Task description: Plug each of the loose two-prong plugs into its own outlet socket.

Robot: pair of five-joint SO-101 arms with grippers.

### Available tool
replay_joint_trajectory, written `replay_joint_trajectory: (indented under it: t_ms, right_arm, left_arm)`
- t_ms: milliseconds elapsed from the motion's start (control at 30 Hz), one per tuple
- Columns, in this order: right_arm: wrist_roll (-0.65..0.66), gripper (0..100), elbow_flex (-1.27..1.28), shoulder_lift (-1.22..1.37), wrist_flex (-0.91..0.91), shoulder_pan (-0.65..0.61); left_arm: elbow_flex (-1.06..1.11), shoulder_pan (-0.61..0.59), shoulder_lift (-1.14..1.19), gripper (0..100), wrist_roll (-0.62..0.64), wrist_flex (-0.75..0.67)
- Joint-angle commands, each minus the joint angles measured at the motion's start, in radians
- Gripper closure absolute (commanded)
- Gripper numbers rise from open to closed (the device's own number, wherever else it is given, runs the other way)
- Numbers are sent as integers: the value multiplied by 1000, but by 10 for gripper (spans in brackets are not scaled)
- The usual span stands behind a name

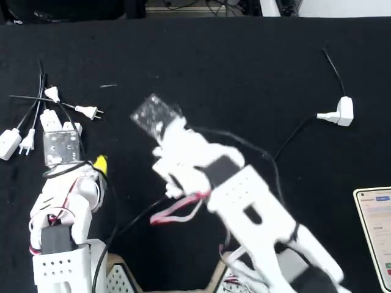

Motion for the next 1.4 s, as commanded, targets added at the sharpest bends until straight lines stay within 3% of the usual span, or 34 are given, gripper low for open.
replay_joint_trajectory:
  t_ms: [0,200,367,533,633,967,1367]
  right_arm:
    - [69,988,-272,119,282,78]
    - [118,988,-498,297,520,132]
    - [199,988,-532,397,540,132]
    - [407,988,-535,455,543,133]
    - [451,988,-535,521,546,133]
    - [446,988,-762,708,664,129]
    - [282,988,-786,808,647,133]
  left_arm:
    - [-61,-8,-5,815,-69,83]
    - [35,-5,-15,815,-74,110]
    - [165,-10,-15,815,-75,2]
    - [177,1,-15,815,-72,-2]
    - [177,1,-15,815,-72,-3]
    - [191,1,-15,815,-72,-5]
    - [191,1,-15,815,-72,-5]
